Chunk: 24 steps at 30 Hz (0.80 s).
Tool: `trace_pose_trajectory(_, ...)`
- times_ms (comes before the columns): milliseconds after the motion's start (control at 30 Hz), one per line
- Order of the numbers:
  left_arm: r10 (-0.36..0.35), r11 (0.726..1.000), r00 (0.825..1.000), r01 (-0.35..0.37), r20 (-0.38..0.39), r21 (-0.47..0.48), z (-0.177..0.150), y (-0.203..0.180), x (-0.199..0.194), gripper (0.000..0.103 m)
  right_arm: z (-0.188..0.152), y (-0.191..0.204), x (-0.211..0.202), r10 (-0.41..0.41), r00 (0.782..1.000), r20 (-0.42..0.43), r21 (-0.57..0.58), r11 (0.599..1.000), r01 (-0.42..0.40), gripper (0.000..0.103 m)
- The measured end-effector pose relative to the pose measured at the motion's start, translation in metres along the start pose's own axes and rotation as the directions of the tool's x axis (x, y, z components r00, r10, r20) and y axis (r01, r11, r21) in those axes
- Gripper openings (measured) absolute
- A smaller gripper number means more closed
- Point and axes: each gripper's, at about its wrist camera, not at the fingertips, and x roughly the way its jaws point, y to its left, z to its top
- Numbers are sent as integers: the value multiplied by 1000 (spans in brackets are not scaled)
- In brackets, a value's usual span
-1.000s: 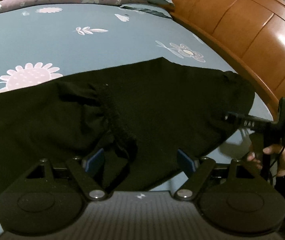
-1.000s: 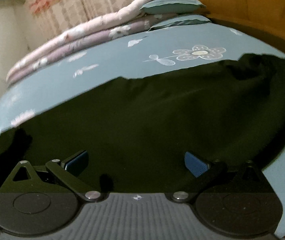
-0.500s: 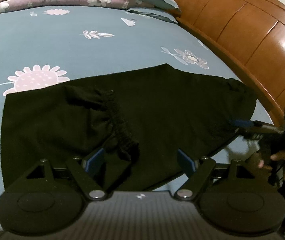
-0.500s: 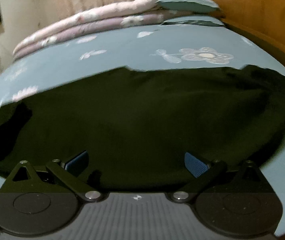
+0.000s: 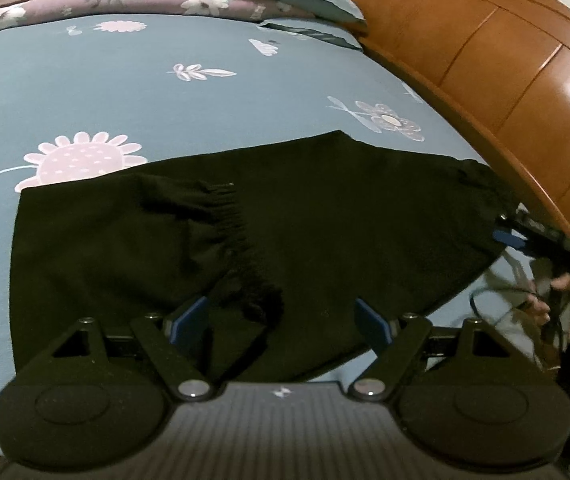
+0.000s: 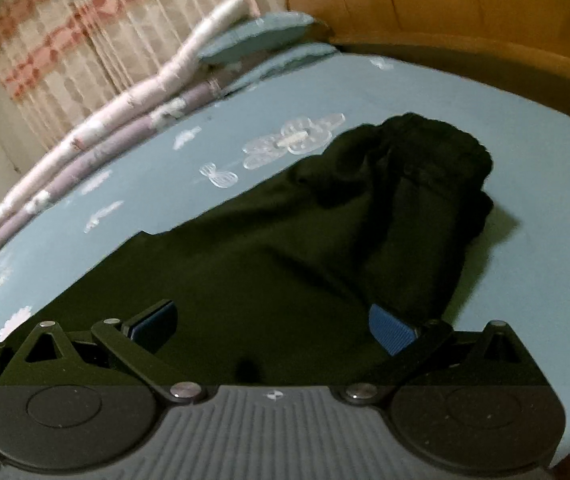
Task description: Fold clothes
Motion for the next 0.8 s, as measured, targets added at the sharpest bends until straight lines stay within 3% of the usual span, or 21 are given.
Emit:
trace_pose_trajectory(300, -4, 1000, 1000, 4, -3, 11, 2, -9, 7, 80, 24, 0, -7, 31, 993, 110, 12, 999, -33, 103)
trace_pose_trajectory(400, 3, 1000, 1000, -3, -8, 10, 1, -10, 8, 80, 22, -17, 4, -41, 996, 81, 99, 995, 33, 103)
trace_pose_trajectory(567, 18, 1000, 1000, -18, -21, 7, 2, -9, 11, 80, 7, -36, -2, 34, 994, 107, 172, 984, -52, 103)
trace_pose_trajectory(800, 4, 1000, 1000, -3, -23, 23, 6, -17, 17, 80, 6, -58, -32, 32, 981, 193, 272, 958, -85, 103)
